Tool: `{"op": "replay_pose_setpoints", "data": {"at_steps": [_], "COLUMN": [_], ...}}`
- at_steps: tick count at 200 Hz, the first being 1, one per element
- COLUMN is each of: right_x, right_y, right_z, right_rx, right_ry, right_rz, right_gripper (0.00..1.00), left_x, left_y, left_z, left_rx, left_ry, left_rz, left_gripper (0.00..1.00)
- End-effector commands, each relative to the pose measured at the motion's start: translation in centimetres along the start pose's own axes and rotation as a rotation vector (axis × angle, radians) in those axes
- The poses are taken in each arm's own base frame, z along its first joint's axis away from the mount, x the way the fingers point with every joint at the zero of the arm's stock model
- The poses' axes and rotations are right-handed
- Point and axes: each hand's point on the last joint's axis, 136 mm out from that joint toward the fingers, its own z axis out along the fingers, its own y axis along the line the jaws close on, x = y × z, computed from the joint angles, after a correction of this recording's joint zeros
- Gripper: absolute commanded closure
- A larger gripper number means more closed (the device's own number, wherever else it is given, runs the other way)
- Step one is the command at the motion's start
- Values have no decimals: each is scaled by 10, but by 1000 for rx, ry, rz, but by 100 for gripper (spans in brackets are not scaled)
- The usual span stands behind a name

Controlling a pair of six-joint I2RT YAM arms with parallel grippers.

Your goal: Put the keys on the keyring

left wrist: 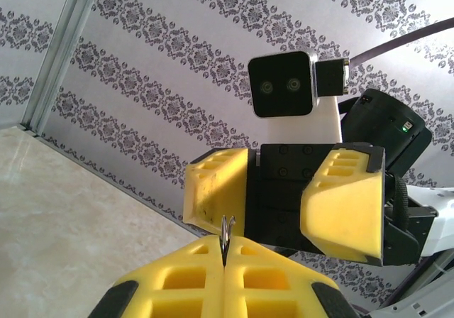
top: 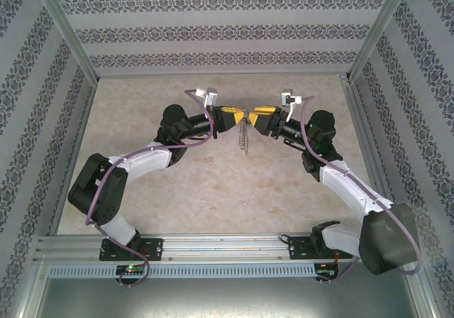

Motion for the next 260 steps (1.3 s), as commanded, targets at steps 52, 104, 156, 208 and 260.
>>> {"op": "replay_pose_setpoints", "data": {"at_steps": [52, 104, 156, 208, 260], "right_x": [-17, -11, -8, -6, -5], "right_y": [15, 18, 20, 19, 14], "right_z": [4, 11, 16, 14, 14], "right_rx": [-94, -114, -125, -121, -104], "right_ry": [-36, -18, -8, -6, -8], "right_rz": [-33, -25, -24, -24, -17], "right_gripper": [52, 58, 73, 100, 100], "left_x": [-30, -32, -31, -32, -33], "left_y": [-24, -24, -23, -22, -22], "left_z": [-1, 0, 0, 1, 2], "left_rx": [92, 103, 102, 102, 97], "left_ry": [-79, -86, -87, -89, -89], "left_rz": [64, 56, 51, 49, 52], "left_gripper": [100, 100, 100, 100, 100]}}
